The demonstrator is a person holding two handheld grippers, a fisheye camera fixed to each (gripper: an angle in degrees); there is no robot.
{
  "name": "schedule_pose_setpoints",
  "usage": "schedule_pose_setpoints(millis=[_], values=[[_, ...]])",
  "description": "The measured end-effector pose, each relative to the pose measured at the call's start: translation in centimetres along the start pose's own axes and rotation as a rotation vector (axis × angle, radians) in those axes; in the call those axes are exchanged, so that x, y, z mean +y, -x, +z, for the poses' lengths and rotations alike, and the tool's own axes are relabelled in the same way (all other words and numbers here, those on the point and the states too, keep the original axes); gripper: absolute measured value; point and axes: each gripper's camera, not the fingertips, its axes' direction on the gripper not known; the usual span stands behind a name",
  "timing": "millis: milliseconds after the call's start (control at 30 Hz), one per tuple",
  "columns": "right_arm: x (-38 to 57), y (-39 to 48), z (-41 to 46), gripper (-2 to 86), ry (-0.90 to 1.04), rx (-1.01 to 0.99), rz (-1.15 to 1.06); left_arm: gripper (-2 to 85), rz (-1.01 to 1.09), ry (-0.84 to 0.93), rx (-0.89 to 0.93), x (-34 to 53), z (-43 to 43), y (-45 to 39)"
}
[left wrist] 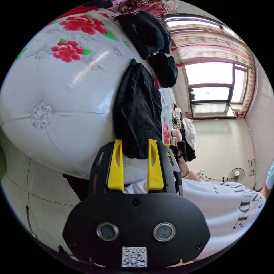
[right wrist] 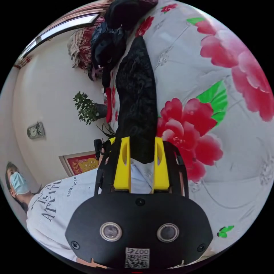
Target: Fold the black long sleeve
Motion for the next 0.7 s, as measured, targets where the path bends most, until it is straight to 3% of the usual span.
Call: schedule_pose_setpoints(millis=[100, 200, 300, 500, 700], values=[[-1.1, -0.2, 0.6, 8.2, 0.015, -0.02, 0.04, 1.9, -0.008, 0.041, 0.022, -2.1, 1.1, -0.5], [-0.9, 2.2, -0.6, 7.7, -0.006, -0.034, -0.038, 0.6, 0.073, -0.009, 0.109, -3.6, -1.3, -3.1], [-0.6, 4.2, -1.3, 7.0, -0.011, -0.03, -0.067, 0.2, 0.136, -0.022, 0.075, -4.3, -5.0, -4.6], [-2.0, 4.8, 4.4, 5.3, 0.079, -0.132, 0.017, 0.0, -0.034, -0.084, 0.183, -5.4, -10.8, 1.0], [-1.8, 8.5, 5.1, 4.1, 0.085, -0.192, -0.071, -0.2, -0.032, -0.203, 0.265, -4.9, -15.8, -0.6]])
